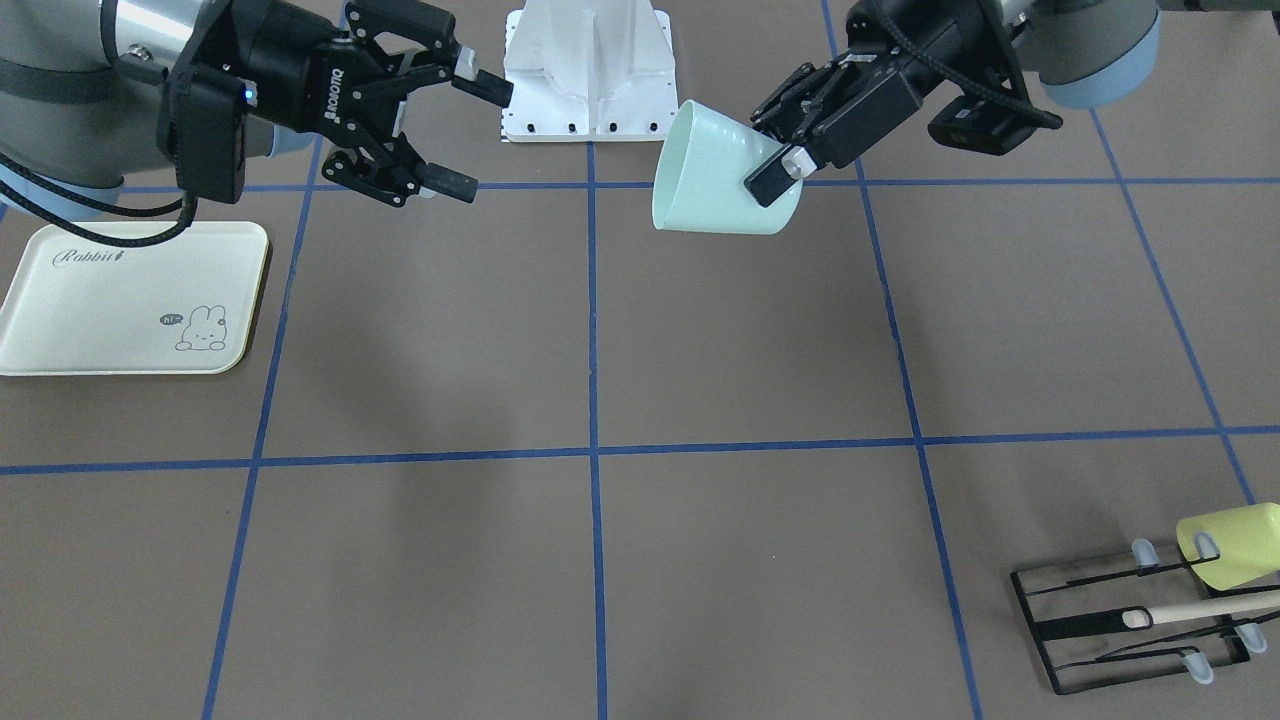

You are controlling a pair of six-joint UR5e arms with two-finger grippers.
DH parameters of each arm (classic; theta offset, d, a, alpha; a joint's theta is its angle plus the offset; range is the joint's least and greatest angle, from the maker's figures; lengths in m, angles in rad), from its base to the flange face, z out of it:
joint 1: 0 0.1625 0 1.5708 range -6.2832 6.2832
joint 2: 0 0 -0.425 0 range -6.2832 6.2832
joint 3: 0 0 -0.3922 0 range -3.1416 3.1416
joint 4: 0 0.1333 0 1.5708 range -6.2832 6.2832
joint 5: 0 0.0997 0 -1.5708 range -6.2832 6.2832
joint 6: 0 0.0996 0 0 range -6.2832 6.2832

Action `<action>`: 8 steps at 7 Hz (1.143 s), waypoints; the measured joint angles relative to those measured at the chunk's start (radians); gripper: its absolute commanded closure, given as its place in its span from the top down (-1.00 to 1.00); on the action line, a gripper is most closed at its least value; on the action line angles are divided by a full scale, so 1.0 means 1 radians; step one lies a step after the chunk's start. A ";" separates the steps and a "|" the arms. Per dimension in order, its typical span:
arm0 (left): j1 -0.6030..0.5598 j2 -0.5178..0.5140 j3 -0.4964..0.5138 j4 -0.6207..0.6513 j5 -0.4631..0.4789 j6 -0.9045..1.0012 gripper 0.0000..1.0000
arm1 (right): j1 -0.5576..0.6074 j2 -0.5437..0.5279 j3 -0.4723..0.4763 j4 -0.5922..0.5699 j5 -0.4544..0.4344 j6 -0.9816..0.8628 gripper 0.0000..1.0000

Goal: Left arm grabs green cup and hands to right arm on tray

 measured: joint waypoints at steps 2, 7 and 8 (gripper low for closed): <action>0.036 0.000 -0.011 0.000 0.029 -0.044 0.00 | -0.050 -0.004 0.002 0.049 -0.071 -0.004 0.54; 0.115 -0.002 -0.038 0.000 0.061 -0.064 0.00 | -0.063 -0.005 -0.010 0.057 -0.089 -0.014 0.36; 0.134 -0.006 -0.045 0.000 0.074 -0.065 0.00 | -0.063 -0.005 -0.012 0.058 -0.090 -0.014 0.21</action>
